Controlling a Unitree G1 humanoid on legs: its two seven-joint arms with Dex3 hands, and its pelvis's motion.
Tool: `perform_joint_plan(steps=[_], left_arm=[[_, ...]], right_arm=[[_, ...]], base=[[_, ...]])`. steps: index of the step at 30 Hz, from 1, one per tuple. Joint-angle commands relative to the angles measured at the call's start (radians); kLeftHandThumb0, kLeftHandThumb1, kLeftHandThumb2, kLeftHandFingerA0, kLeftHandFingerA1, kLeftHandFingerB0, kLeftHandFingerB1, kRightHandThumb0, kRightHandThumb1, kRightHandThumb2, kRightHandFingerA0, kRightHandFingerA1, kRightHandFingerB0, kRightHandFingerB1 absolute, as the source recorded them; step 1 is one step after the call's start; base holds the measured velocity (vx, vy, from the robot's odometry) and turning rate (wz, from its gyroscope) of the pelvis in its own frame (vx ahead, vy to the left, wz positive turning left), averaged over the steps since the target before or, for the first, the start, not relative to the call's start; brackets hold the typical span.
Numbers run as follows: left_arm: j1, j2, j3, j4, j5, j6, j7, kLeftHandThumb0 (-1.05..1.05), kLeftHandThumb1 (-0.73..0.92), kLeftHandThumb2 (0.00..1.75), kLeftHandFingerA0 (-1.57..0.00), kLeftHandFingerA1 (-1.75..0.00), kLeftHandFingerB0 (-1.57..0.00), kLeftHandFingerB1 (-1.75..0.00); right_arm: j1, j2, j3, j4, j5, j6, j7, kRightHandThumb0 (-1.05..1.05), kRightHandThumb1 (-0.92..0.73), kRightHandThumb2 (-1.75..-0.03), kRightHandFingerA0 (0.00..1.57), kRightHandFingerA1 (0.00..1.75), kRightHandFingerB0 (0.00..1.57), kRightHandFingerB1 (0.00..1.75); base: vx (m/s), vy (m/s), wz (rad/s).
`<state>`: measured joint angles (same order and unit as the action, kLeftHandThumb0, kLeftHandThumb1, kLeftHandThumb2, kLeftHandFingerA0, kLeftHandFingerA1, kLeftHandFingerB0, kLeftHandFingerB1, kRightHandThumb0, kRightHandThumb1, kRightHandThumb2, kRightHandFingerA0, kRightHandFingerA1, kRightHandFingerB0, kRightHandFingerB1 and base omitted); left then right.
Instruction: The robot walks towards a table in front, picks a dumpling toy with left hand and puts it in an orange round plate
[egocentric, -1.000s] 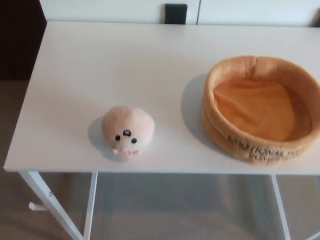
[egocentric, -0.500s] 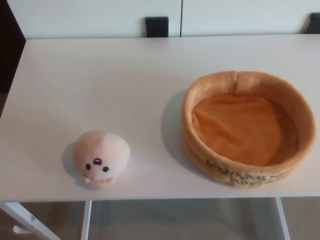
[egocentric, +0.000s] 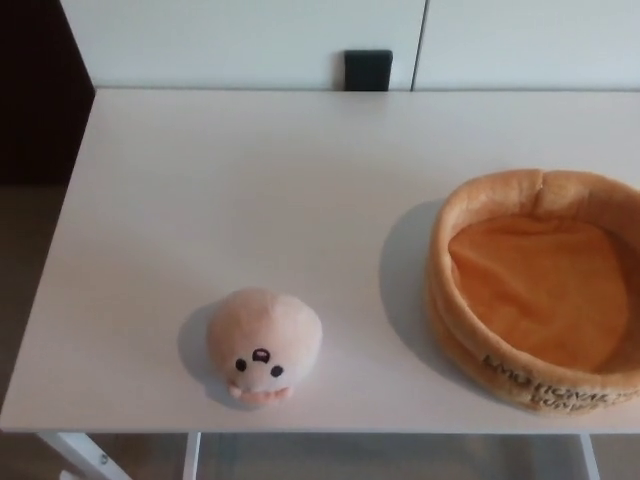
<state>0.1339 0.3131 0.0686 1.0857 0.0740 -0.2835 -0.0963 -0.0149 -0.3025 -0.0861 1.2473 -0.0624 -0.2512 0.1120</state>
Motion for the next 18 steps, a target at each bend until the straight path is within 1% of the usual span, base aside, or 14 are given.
perform_joint_plan(steps=[1,2,6,11,12,15,16,17,18], left_arm=[[0.011,0.009,-0.001,-0.005,0.003,-0.01,0.004,-0.1,0.53,0.57,-0.59,-0.44,-0.46,-0.36],[0.008,0.008,0.0,-0.003,-0.001,-0.008,0.001,-0.1,0.53,0.57,-0.59,-0.45,-0.46,-0.36],[0.007,0.009,-0.004,-0.005,0.004,-0.004,0.006,-0.1,0.53,0.56,-0.58,-0.44,-0.46,-0.36],[0.005,0.01,-0.002,0.01,0.003,-0.009,0.008,-0.1,0.53,0.57,-0.6,-0.45,-0.46,-0.36],[0.007,0.022,-0.016,0.001,0.021,-0.002,0.015,-0.14,0.51,0.58,-0.57,-0.43,-0.44,-0.37],[0.004,0.057,-0.045,-0.013,0.067,0.026,0.051,-0.1,0.5,0.56,-0.53,-0.44,-0.44,-0.34],[0.002,0.073,-0.034,-0.028,0.061,0.058,0.077,-0.03,0.48,0.54,-0.67,-0.58,-0.43,-0.34],[0.002,0.082,-0.014,-0.051,0.044,0.09,0.096,-0.03,0.48,0.54,-0.67,-0.58,-0.43,-0.34],[0.011,0.086,0.0,-0.068,0.038,0.092,0.118,-0.07,0.53,0.56,-0.68,-0.92,-0.43,-0.34]], right_arm=[[0.008,-0.012,-0.005,0.012,-0.001,-0.01,-0.007,-0.09,-0.55,-0.57,0.69,0.49,0.31,0.32],[0.006,-0.011,-0.008,0.01,0.002,-0.005,-0.006,-0.06,-0.56,-0.57,0.68,0.48,0.3,0.31],[0.009,-0.01,-0.01,0.002,0.002,-0.007,-0.003,-0.08,-0.54,-0.56,0.68,0.49,0.3,0.31],[0.009,-0.009,-0.009,0.003,-0.003,-0.005,-0.004,-0.06,-0.55,-0.57,0.67,0.48,0.31,0.31],[0.008,-0.006,-0.006,0.001,-0.006,-0.002,-0.009,-0.08,-0.57,-0.57,0.68,0.48,0.3,0.31],[0.012,-0.007,-0.005,-0.008,-0.007,-0.008,-0.01,-0.07,-0.57,-0.57,0.7,0.5,0.3,0.31],[0.012,-0.01,-0.007,-0.012,-0.005,-0.007,-0.01,-0.09,-0.55,-0.57,0.69,0.51,0.31,0.32],[0.009,-0.011,-0.008,-0.015,-0.004,-0.003,-0.013,-0.09,-0.55,-0.57,0.69,0.51,0.31,0.32],[0.008,-0.013,-0.007,-0.015,-0.005,-0.002,-0.015,-0.11,-0.55,-0.57,0.69,0.51,0.31,0.32]], base=[[0.03,-0.081,0.01],[0.03,-0.08,-0.01],[0.0,0.0,0.0],[0.0,0.0,0.0],[0.0,0.0,0.0],[0.0,0.0,0.0],[0.0,0.0,0.0],[0.0,0.0,0.0],[0.0,0.0,0.0]])
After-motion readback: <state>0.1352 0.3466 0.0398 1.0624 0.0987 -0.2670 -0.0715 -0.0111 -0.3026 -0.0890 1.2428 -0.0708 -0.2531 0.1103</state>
